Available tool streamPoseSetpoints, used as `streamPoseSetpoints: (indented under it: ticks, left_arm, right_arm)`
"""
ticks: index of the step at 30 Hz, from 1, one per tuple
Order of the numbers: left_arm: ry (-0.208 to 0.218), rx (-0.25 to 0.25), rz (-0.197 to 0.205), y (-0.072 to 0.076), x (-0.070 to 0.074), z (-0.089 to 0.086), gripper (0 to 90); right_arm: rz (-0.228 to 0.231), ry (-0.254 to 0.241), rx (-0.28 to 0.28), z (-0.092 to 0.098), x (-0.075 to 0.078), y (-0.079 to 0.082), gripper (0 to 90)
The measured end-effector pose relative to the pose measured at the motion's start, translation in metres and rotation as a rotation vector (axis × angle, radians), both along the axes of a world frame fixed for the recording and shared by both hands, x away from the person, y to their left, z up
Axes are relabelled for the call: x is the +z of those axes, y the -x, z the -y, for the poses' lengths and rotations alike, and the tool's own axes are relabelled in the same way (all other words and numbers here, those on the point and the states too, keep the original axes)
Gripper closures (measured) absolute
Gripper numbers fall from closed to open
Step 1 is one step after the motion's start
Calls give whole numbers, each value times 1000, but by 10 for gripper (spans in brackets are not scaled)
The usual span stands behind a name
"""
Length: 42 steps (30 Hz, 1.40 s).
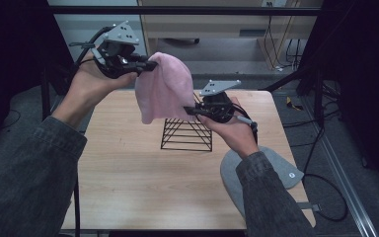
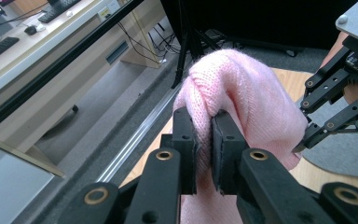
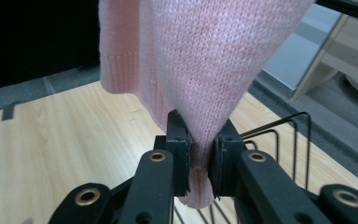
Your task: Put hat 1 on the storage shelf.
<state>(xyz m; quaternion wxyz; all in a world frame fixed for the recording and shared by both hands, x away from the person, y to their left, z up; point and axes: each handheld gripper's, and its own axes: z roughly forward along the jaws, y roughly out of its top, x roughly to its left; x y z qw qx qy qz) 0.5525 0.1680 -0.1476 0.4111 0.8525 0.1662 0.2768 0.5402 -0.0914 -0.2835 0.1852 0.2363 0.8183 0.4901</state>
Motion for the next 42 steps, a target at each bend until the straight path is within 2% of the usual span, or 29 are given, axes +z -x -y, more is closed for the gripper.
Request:
streamPoseSetpoints:
  ticks: [3, 4, 9, 11, 20, 21, 27, 36, 40, 42]
  left_arm:
    - [-8, 0, 0, -7, -1, 5, 814]
    - [-5, 2, -4, -14, -4, 8, 814]
    - [10, 6, -15, -25, -12, 13, 814]
    - [4, 8, -16, -29, -15, 15, 814]
    - [8, 22, -28, -38, -21, 21, 812]
    - [18, 21, -29, -39, -22, 22, 812]
    - [14, 21, -44, -46, -29, 29, 812]
    - [16, 18, -54, -46, -33, 32, 812]
    - [6, 23, -61, -47, -40, 34, 811]
    - [4, 24, -61, -47, -48, 37, 810]
  right_arm:
    - [-3, -10, -18, 3, -2, -6, 804]
    - [-1, -5, -24, 3, -3, -9, 804]
    - [-13, 4, -56, 8, -9, -22, 802]
    - [-16, 11, -63, 10, -11, -25, 802]
    - [-10, 28, -93, 17, -16, -32, 798]
    - [-9, 23, -101, 19, -16, -34, 798]
    - [-20, 26, -109, 26, -21, -36, 797]
    - [-25, 17, -109, 31, -26, -32, 798]
    - [-29, 40, -113, 33, -33, -30, 797]
    - [-26, 52, -120, 33, -37, -30, 797]
